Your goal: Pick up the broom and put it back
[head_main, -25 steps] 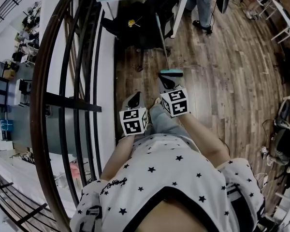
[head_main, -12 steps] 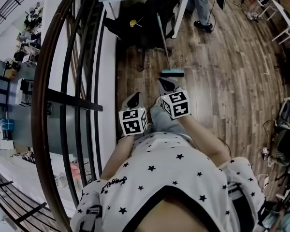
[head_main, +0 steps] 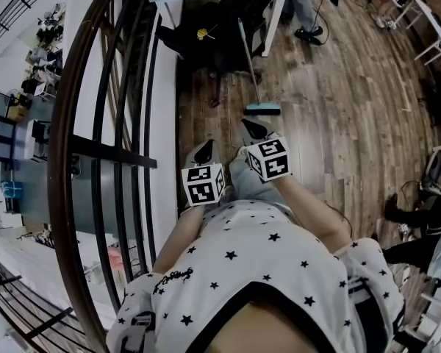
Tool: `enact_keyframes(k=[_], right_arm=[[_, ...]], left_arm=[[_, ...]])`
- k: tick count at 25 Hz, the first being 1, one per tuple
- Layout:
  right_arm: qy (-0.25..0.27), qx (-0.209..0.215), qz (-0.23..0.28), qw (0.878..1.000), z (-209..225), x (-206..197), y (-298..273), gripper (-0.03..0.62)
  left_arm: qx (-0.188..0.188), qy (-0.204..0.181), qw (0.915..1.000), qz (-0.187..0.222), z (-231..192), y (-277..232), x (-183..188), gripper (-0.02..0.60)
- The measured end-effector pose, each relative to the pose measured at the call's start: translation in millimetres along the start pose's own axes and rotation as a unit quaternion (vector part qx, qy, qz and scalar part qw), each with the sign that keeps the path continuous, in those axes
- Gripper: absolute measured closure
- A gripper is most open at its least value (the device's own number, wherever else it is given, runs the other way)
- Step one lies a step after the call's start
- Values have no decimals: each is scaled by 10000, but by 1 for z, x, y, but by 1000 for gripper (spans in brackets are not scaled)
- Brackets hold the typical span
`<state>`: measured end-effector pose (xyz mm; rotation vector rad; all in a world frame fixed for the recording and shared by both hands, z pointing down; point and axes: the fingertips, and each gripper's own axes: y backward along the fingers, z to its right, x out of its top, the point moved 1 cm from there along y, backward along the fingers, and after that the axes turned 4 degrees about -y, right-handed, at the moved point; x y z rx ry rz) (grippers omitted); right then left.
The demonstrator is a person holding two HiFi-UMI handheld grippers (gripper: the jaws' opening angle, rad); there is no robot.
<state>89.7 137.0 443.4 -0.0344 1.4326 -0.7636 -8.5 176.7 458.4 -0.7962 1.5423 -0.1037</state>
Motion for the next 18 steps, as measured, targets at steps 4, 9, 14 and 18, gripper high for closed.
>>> enact_keyframes(k=[4, 9, 14, 18], right_arm=[[-39, 17, 17, 10000, -1, 0, -1, 601], [-44, 20, 21, 10000, -1, 1, -2, 602], [-76, 2, 40, 10000, 1, 2, -3, 602], [-103, 21, 78, 9999, 1, 4, -4, 602]], left_arm=[[1, -9, 10000, 3, -1, 0, 0, 571], [5, 0, 10000, -6, -1, -1, 1, 571], [10, 7, 10000, -10, -1, -3, 1, 571], [14, 24, 10000, -6, -2, -4, 2, 571]])
